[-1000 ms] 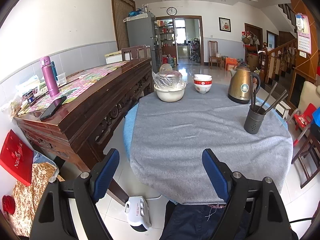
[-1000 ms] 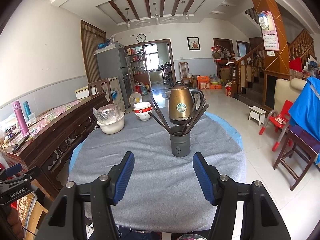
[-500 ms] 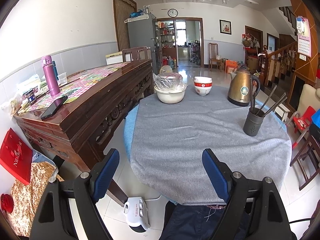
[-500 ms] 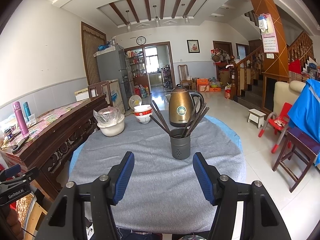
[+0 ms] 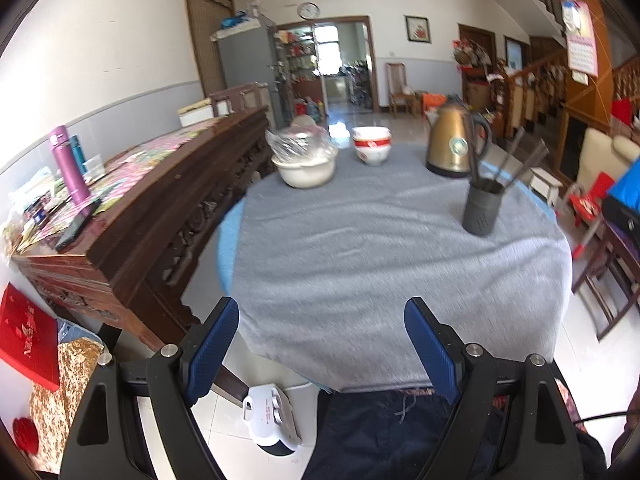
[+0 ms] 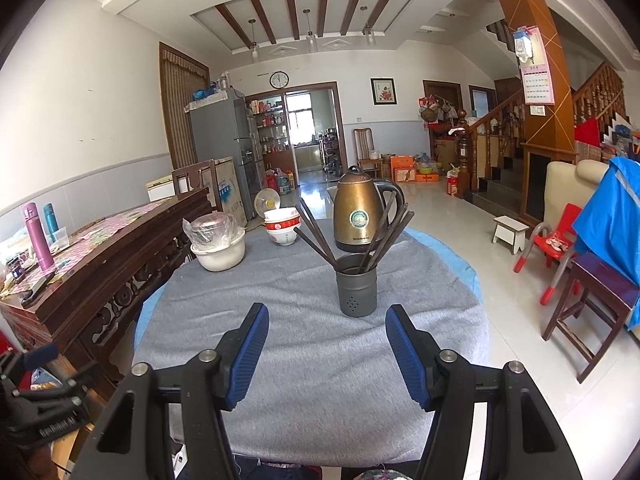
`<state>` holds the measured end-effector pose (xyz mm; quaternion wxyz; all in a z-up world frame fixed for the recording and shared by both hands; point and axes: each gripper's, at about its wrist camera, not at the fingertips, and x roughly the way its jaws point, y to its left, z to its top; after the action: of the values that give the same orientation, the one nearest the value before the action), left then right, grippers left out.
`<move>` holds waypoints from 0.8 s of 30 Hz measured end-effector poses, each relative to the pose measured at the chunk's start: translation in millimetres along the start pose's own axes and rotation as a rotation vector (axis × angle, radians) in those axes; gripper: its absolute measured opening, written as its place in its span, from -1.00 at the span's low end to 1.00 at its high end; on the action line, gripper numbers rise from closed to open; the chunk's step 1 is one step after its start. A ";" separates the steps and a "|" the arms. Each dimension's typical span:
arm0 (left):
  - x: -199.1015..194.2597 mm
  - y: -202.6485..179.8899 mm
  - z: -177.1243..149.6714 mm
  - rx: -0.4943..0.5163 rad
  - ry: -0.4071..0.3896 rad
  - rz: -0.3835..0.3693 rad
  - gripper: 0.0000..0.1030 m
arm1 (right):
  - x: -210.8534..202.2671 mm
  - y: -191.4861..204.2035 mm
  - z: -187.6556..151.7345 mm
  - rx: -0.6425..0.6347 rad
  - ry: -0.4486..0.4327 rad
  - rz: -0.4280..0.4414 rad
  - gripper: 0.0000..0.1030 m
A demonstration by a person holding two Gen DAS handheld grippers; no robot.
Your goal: Organize utensils
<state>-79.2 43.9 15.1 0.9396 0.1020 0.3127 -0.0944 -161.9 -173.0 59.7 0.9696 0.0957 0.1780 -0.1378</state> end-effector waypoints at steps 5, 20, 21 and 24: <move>5.4 -25.3 -5.5 0.070 0.034 -0.035 0.66 | 2.0 -5.9 -1.7 0.009 0.004 -0.005 0.27; -7.0 -67.6 2.4 0.170 0.004 -0.042 0.66 | -4.1 -31.5 -2.9 0.050 -0.009 -0.026 0.27; -7.0 -69.6 3.4 0.173 0.003 -0.044 0.66 | -4.2 -32.8 -2.7 0.053 -0.009 -0.026 0.27; -6.5 -74.9 7.9 0.179 -0.001 -0.045 0.66 | -4.8 -34.1 -1.6 0.046 -0.018 -0.025 0.27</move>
<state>-97.9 -29.3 15.4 0.9245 0.1786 0.3049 -0.1432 -177.1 -203.7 55.3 0.9668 0.1147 0.1674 -0.1550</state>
